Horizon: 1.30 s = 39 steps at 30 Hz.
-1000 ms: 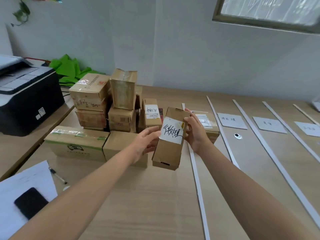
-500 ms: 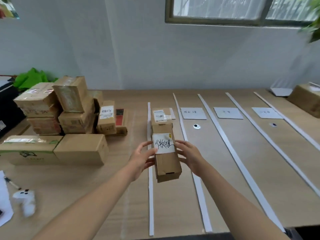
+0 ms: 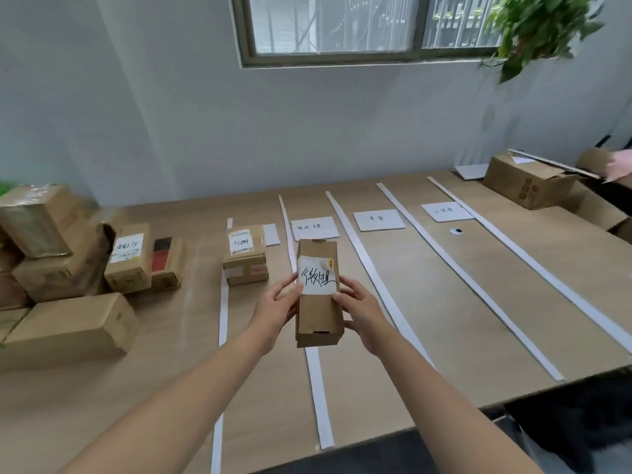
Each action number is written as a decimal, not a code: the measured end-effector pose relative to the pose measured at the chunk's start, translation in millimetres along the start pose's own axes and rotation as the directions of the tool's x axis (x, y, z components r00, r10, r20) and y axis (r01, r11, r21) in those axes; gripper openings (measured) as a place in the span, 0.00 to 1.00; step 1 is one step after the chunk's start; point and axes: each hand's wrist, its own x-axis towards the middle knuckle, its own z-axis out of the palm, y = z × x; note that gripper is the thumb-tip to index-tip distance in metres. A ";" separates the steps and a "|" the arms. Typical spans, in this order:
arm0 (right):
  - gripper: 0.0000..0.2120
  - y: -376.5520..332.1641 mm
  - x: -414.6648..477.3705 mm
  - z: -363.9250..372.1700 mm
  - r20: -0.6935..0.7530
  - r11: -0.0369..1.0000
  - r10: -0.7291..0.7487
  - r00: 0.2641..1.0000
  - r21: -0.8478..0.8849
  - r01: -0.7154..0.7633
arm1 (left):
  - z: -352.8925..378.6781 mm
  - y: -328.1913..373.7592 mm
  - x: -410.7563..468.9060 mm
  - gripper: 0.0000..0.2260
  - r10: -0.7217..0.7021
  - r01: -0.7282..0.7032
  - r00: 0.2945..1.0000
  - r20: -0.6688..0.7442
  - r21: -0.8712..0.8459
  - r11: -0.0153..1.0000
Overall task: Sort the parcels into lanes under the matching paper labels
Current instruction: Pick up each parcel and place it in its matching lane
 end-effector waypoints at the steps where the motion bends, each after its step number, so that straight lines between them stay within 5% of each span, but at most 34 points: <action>1: 0.19 3.2 4.2 -9.8 -0.015 1.000 0.001 1.000 -0.001 -0.001 | 9.5 -6.6 5.9 0.16 -0.007 0.007 1.000 0.011 -0.004 1.000; 10: 0.22 56.8 76.0 -69.2 -0.026 0.982 0.181 0.983 -0.045 -0.182 | 54.1 -94.6 74.0 0.16 -0.123 0.129 0.988 -0.094 0.060 0.990; 18: 0.22 106.1 169.9 -80.8 0.013 0.928 0.341 0.940 -0.162 -0.335 | 53.8 -158.2 149.1 0.13 -0.241 0.284 0.916 -0.322 0.092 0.954; 30: 0.23 120.8 272.1 -62.7 0.036 0.931 0.240 0.970 -0.293 -0.219 | 43.7 -156.6 242.3 0.14 -0.094 0.315 0.836 -0.540 0.333 0.889; 35: 0.23 113.2 326.8 -49.1 0.079 0.928 0.205 0.976 -0.332 -0.168 | 24.1 -162.7 293.9 0.14 0.082 0.400 0.814 -0.575 0.657 0.639; 39: 0.22 114.8 368.0 -38.8 0.083 0.924 0.171 0.982 -0.360 -0.131 | 11.9 -159.6 332.3 0.14 0.180 0.362 0.800 -0.572 0.699 0.617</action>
